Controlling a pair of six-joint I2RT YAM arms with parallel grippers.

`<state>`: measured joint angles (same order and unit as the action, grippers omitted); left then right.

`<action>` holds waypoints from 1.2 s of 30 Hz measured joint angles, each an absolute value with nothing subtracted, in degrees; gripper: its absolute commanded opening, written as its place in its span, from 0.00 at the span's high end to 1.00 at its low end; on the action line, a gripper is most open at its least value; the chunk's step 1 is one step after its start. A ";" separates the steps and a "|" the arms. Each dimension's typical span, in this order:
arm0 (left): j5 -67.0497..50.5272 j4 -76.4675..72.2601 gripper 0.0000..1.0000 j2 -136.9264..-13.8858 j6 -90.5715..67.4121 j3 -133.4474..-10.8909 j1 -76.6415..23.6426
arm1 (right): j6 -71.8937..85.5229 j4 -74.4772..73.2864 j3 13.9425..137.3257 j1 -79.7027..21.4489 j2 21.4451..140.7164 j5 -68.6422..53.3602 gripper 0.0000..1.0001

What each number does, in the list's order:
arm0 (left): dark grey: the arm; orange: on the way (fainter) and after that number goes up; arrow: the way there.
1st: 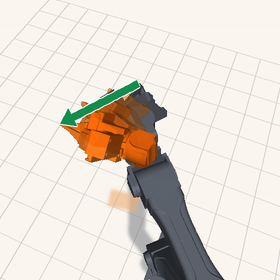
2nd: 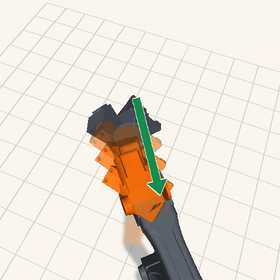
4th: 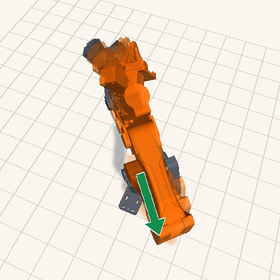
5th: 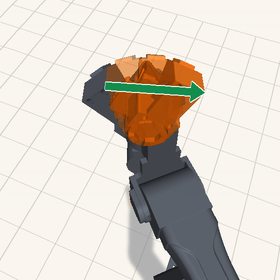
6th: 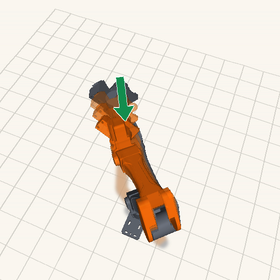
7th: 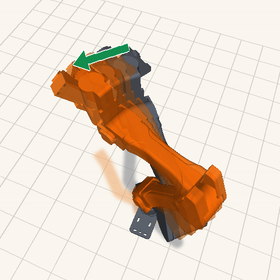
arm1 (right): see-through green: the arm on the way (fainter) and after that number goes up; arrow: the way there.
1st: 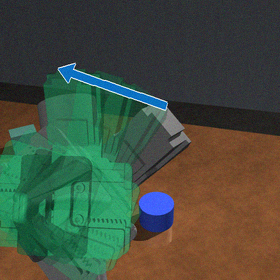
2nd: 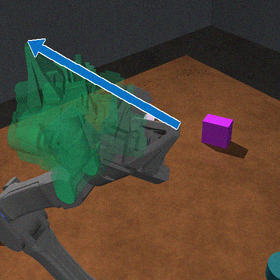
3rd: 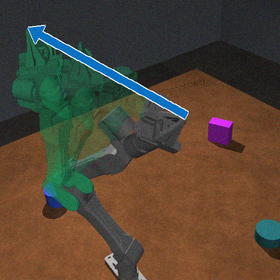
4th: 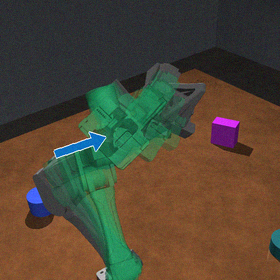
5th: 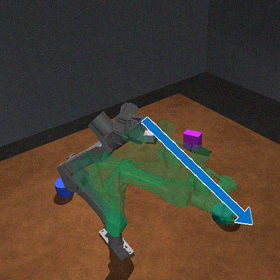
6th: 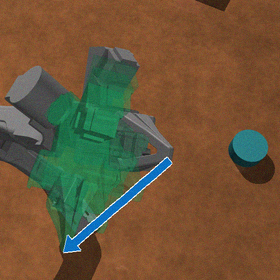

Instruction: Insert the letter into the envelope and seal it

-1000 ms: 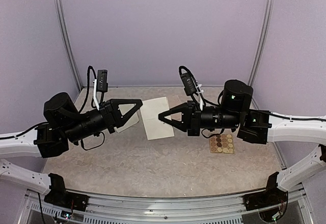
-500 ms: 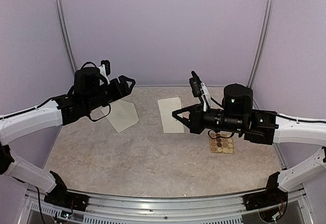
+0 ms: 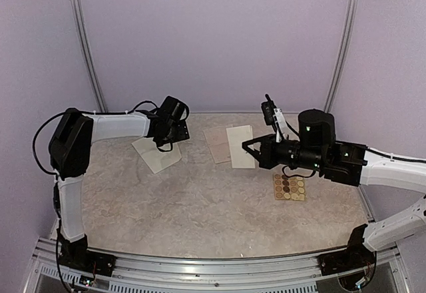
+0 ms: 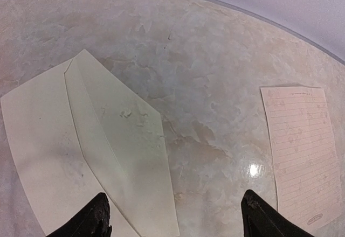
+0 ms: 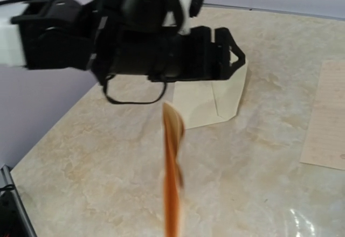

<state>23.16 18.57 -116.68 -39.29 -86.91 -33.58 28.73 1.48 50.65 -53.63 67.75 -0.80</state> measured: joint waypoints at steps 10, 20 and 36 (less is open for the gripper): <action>25.63 25.76 0.33 -130.04 -39.35 -101.16 -31.40 | 28.36 1.58 49.41 -51.88 67.07 -4.71 1.00; 26.11 29.19 0.48 -135.85 -38.76 -104.68 -30.28 | 28.36 2.04 49.41 -51.62 67.33 -7.11 1.00; 27.57 26.28 1.00 -134.21 -39.03 -99.96 -29.80 | 29.04 2.44 49.39 -51.59 67.59 -7.75 1.00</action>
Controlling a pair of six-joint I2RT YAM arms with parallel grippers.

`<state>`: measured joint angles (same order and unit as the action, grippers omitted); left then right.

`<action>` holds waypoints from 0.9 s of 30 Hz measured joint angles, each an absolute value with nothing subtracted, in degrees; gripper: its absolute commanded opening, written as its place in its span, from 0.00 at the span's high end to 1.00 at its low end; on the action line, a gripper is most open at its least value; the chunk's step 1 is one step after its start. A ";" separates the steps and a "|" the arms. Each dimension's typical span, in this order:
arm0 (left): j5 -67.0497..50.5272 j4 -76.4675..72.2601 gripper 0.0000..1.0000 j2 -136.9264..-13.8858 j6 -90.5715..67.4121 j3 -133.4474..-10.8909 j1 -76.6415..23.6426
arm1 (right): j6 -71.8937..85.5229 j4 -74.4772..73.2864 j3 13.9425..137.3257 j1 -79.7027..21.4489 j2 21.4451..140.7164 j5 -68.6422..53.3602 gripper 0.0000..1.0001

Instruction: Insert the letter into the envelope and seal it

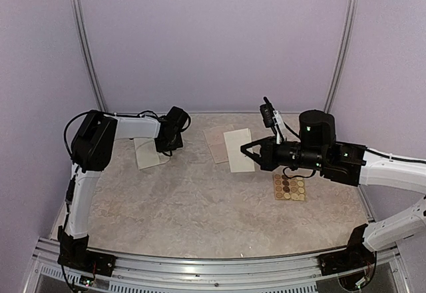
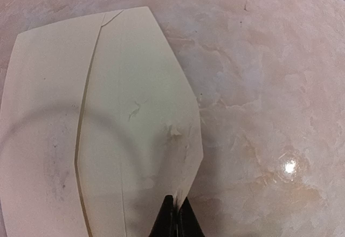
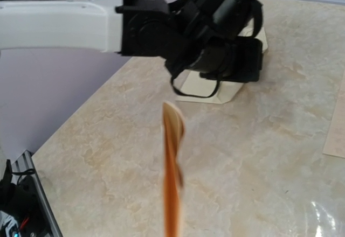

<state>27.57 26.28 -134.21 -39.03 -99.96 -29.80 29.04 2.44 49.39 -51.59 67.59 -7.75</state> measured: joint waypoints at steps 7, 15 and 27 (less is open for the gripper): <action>27.68 24.64 1.00 -126.67 -40.14 -90.94 -31.16 | 29.61 2.42 48.90 -51.57 67.44 -7.42 1.00; 23.94 19.81 1.00 -113.67 -43.66 -76.34 -37.85 | 30.70 2.39 46.94 -51.57 64.25 -6.59 1.00; 23.24 15.20 1.00 -101.82 -58.50 -61.56 -60.47 | 33.01 0.10 43.59 -51.57 59.48 -3.95 1.00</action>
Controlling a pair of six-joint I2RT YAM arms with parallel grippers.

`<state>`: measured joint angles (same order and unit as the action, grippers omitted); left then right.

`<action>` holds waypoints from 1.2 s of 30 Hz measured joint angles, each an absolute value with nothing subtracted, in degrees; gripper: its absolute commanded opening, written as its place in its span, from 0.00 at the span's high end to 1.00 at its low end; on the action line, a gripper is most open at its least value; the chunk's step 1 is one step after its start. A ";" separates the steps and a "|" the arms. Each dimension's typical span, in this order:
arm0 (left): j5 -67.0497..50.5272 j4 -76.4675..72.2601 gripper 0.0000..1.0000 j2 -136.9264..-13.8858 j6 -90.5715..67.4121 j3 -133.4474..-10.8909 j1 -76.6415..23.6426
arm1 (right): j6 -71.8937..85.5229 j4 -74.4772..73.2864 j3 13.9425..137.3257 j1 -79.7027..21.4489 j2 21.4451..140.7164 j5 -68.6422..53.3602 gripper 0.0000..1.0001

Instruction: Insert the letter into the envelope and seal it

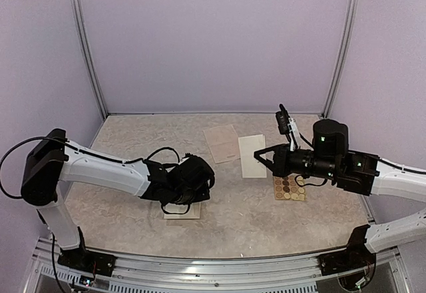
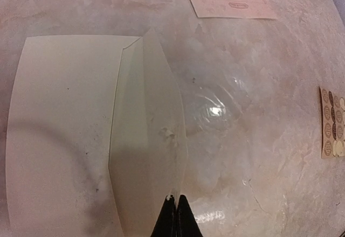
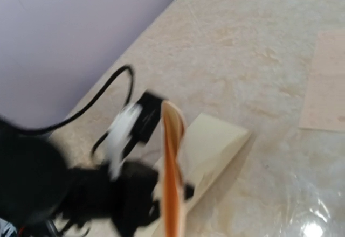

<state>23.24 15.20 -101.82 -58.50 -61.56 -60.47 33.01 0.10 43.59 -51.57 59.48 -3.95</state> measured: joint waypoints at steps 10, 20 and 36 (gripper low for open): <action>23.77 8.21 0.49 -101.54 -68.42 -60.18 -72.93 | 35.35 -2.26 42.72 -51.75 58.98 -3.29 1.00; 25.19 6.17 0.33 -95.96 -64.23 -58.78 -73.89 | 39.81 -5.74 42.26 -53.91 57.91 -1.17 1.00; 11.77 1.89 0.39 -79.72 -53.60 -38.13 -55.33 | 53.43 -3.77 46.70 -61.10 79.20 1.15 1.00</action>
